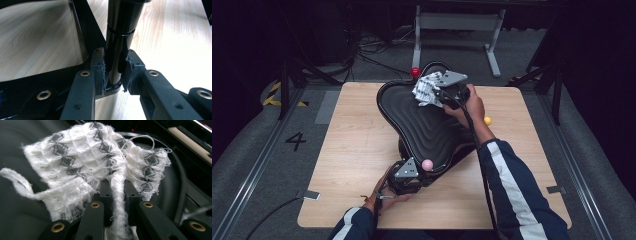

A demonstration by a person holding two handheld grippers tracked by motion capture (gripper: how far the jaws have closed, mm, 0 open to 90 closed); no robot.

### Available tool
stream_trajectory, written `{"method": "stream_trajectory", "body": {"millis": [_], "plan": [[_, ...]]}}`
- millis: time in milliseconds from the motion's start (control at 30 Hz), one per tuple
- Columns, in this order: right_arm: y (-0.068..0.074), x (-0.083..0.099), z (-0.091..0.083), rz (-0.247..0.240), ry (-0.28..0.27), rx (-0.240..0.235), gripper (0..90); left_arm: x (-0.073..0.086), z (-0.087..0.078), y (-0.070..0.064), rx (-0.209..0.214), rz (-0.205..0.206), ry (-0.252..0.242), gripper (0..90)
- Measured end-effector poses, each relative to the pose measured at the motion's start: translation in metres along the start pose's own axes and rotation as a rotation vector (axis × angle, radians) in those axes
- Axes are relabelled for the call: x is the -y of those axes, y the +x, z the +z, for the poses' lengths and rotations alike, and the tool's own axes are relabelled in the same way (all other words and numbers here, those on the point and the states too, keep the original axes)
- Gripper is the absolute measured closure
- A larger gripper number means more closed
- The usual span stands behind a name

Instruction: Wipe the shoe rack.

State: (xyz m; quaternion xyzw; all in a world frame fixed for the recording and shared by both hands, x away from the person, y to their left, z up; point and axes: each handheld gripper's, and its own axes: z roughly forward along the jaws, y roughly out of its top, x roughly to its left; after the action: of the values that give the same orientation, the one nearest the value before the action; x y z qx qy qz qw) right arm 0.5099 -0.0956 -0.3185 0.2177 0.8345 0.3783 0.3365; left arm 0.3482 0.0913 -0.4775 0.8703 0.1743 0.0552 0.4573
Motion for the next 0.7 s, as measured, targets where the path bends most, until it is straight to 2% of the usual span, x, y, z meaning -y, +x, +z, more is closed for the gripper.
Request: {"method": "stream_trajectory", "body": {"millis": [33,67,100,133,167,233,267,300,400,433,533,600,700], "plan": [[0.0,0.0,0.0,0.0,0.0,0.0,80.9,0.0,0.0,0.0,0.0,0.0,0.0,73.1],[0.006,-0.003,-0.001,-0.017,-0.006,-0.019,80.8,0.0,0.0,0.0,0.0,0.0,0.0,73.1],[0.013,-0.007,-0.001,-0.03,-0.012,-0.032,80.7,0.0,0.0,0.0,0.0,0.0,0.0,73.1],[0.028,-0.013,-0.002,-0.061,-0.025,-0.058,80.6,0.0,0.0,0.0,-0.001,0.0,0.0,73.1],[0.028,-0.013,-0.002,-0.061,-0.025,-0.058,80.6,0.0,0.0,0.0,-0.001,0.001,0.001,73.1],[0.042,-0.019,-0.004,-0.086,-0.04,-0.086,80.6,0.0,0.0,0.0,-0.001,0.001,0.001,73.1],[0.054,-0.023,-0.005,-0.105,-0.052,-0.114,80.5,0.0,0.0,0.0,-0.001,0.003,0.0,73.1],[0.054,-0.023,-0.005,-0.105,-0.052,-0.114,80.5,0.0,0.0,0.0,-0.001,0.003,0.001,73.1],[0.073,-0.03,-0.007,-0.143,-0.06,-0.139,80.4,0.0,0.0,0.0,-0.003,0.0,-0.003,73.1],[0.078,-0.032,-0.007,-0.162,-0.059,-0.127,80.4,0.0,0.0,0.0,-0.003,-0.002,-0.002,73.1],[0.083,-0.035,-0.007,-0.155,-0.067,-0.147,80.3,0.0,0.0,0.0,-0.004,-0.004,-0.003,73.1],[0.085,-0.035,-0.008,-0.164,-0.067,-0.138,80.2,0.0,0.0,0.0,-0.004,-0.007,-0.001,73.1],[0.079,-0.031,-0.008,-0.153,-0.067,-0.145,80.1,0.0,0.0,0.0,-0.007,-0.011,0.001,73.1]]}}
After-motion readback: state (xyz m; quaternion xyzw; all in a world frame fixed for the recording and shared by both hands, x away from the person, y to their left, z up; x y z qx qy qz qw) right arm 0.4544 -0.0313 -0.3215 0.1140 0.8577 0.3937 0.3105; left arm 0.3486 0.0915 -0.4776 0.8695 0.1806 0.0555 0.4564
